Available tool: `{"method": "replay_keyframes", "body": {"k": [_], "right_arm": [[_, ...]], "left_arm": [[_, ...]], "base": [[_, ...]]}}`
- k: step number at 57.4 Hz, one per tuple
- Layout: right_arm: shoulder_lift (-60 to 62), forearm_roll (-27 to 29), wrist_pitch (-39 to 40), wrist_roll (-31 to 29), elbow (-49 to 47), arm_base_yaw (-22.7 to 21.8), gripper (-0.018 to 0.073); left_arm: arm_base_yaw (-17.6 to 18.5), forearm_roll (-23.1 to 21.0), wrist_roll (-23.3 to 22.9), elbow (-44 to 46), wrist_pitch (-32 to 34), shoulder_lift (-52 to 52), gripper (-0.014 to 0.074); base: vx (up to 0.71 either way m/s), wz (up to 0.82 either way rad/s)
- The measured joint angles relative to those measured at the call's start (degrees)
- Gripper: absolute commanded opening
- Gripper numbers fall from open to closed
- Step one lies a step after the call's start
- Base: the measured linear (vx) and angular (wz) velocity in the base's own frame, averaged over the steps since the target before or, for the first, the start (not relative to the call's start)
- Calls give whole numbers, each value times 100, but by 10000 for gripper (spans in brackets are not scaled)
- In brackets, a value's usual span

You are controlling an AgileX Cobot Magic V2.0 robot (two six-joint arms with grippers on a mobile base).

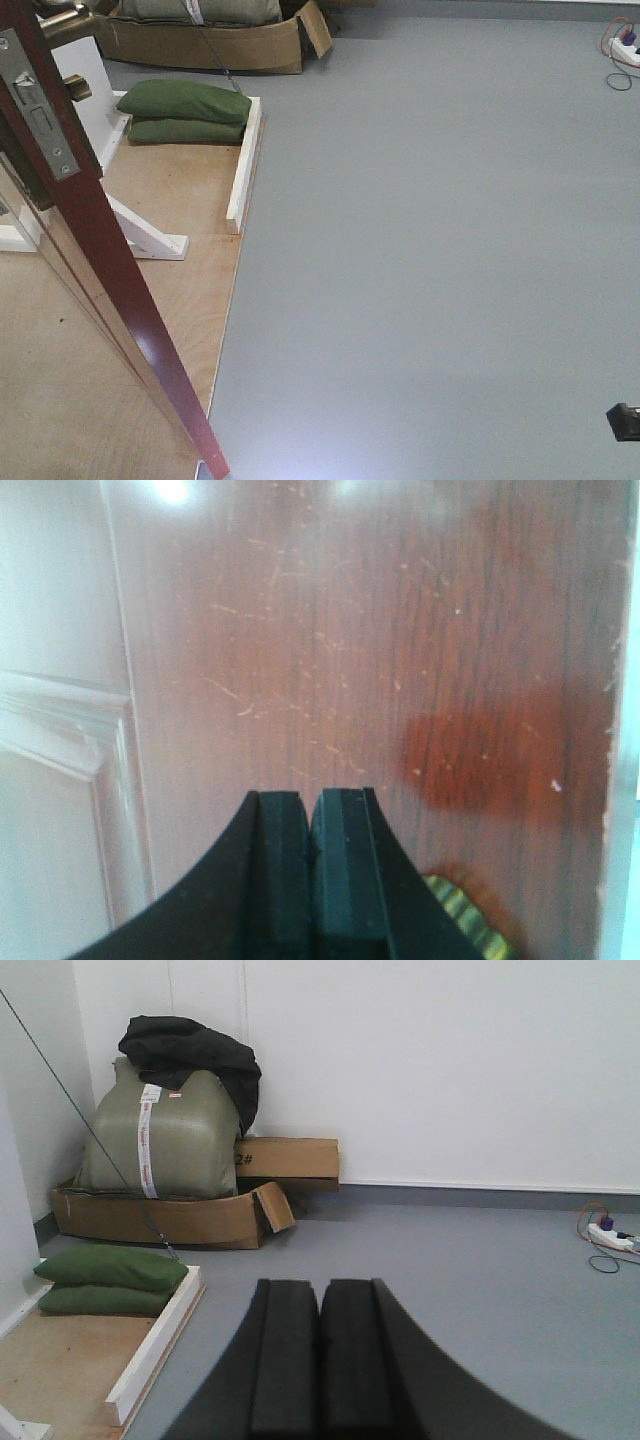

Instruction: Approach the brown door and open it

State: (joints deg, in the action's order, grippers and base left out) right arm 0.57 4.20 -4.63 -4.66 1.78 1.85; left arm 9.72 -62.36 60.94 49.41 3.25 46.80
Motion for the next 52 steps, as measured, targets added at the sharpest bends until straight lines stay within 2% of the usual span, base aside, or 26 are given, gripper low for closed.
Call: {"method": "replay_keyframes", "body": {"k": [52], "right_arm": [[0, 0, 0, 0, 0, 0, 0]], "left_arm": [[-6, 0, 0, 7, 192, -24, -4]], "base": [[8, -4]]}}
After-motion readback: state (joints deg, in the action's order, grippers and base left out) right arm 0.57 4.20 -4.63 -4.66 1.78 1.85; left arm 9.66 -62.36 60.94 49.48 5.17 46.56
